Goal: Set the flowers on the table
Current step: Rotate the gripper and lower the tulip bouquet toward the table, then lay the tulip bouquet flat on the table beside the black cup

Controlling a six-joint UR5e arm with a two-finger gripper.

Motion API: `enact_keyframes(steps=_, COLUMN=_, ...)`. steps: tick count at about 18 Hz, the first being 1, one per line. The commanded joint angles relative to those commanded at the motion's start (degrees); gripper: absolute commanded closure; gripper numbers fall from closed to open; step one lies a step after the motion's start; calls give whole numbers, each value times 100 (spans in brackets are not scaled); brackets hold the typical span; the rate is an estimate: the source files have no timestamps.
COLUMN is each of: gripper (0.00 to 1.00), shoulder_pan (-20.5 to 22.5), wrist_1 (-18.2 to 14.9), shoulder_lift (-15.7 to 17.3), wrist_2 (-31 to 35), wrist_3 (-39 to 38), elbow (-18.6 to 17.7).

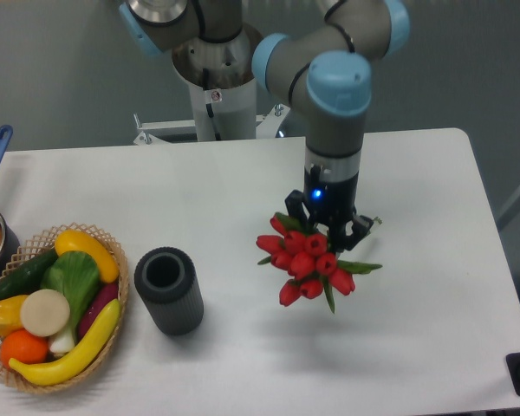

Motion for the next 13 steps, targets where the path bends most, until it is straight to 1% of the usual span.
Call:
enact_keyframes(steps=6, gripper=58, shoulder_pan=-228, wrist_1=18, shoulder_lift=-607, wrist_2=466, wrist_3=53, elbow=237)
enact_keyframes(steps=13, gripper=58, shoulder_pan=-396, wrist_1=18, shoulder_lift=-1125, wrist_2=475, wrist_3=18, elbow=509)
